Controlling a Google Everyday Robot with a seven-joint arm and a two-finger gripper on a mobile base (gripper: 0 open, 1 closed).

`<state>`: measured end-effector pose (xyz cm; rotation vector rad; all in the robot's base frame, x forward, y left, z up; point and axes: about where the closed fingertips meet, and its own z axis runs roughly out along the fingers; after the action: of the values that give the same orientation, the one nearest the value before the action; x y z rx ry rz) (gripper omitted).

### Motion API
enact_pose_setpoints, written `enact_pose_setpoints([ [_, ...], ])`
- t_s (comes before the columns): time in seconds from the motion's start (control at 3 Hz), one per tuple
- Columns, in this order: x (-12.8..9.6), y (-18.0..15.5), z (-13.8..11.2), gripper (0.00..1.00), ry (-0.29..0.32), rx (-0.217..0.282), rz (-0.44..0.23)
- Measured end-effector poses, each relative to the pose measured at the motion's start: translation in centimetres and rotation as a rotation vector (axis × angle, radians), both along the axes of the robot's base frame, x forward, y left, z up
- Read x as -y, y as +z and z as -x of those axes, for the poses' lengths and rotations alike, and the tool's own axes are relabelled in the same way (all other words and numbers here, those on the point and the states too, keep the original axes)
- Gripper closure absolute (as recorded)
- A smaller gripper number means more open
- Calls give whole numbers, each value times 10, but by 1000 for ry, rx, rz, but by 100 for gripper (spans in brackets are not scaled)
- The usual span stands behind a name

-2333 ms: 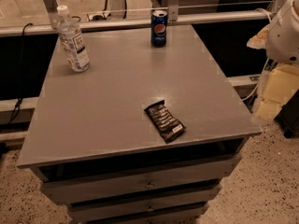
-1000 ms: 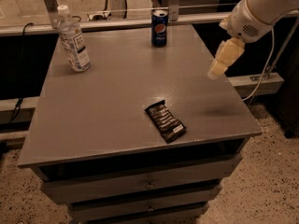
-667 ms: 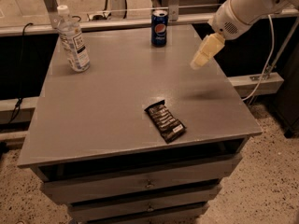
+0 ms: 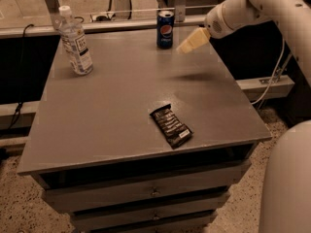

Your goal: Pick pepsi can

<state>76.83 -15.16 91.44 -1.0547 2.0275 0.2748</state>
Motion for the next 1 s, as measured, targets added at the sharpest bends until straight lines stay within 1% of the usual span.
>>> enact_pose_setpoints([
  [0.33,-22,-1,-41,0,-24,40,-149],
  [0.67,-38,-12,-61,0,1,55,-209],
  [1.0,-58,-22,-77,0,47,72,-255],
])
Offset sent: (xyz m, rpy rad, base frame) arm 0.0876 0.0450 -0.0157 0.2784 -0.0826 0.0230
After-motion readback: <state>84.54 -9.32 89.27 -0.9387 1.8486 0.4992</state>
